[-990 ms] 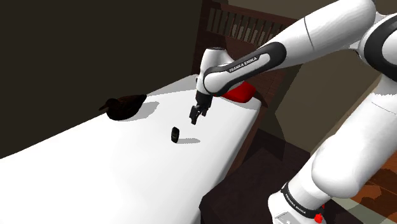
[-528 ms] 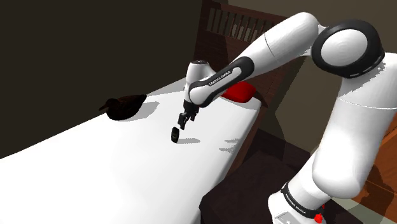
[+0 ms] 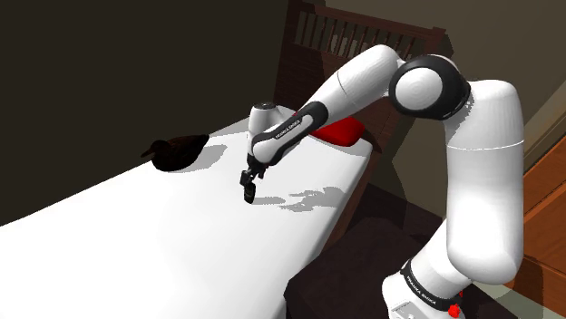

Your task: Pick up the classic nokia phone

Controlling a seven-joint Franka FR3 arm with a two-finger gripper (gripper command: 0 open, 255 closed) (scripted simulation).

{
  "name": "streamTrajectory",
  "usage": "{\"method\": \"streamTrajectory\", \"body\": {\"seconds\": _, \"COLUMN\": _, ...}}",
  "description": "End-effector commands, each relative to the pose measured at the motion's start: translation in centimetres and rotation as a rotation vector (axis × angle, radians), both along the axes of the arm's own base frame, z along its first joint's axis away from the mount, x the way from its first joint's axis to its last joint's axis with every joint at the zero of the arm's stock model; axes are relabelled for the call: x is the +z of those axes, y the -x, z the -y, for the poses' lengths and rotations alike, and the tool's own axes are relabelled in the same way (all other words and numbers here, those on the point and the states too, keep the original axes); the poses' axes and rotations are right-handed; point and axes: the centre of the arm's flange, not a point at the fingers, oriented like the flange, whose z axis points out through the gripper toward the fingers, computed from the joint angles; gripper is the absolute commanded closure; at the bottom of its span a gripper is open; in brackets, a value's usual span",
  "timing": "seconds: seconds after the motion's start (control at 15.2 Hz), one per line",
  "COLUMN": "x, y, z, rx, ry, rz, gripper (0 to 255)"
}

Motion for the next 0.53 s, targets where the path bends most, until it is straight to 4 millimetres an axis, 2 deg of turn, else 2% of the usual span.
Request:
{"method": "streamTrajectory", "body": {"seconds": 0.0, "x": -1.3, "y": -0.2, "z": -0.2, "rx": 0.001, "ry": 0.000, "rz": 0.001, "gripper": 0}}
{"method": "streamTrajectory", "body": {"seconds": 0.26, "x": -3.4, "y": -0.2, "z": -0.2, "rx": 0.001, "ry": 0.000, "rz": 0.001, "gripper": 0}}
{"method": "streamTrajectory", "body": {"seconds": 0.4, "x": -3.7, "y": -0.2, "z": -0.2, "rx": 0.001, "ry": 0.000, "rz": 0.001, "gripper": 0}}
{"method": "streamTrajectory", "body": {"seconds": 0.46, "x": -3.7, "y": -0.3, "z": -0.3, "rx": 0.001, "ry": 0.000, "rz": 0.001, "gripper": 255}}
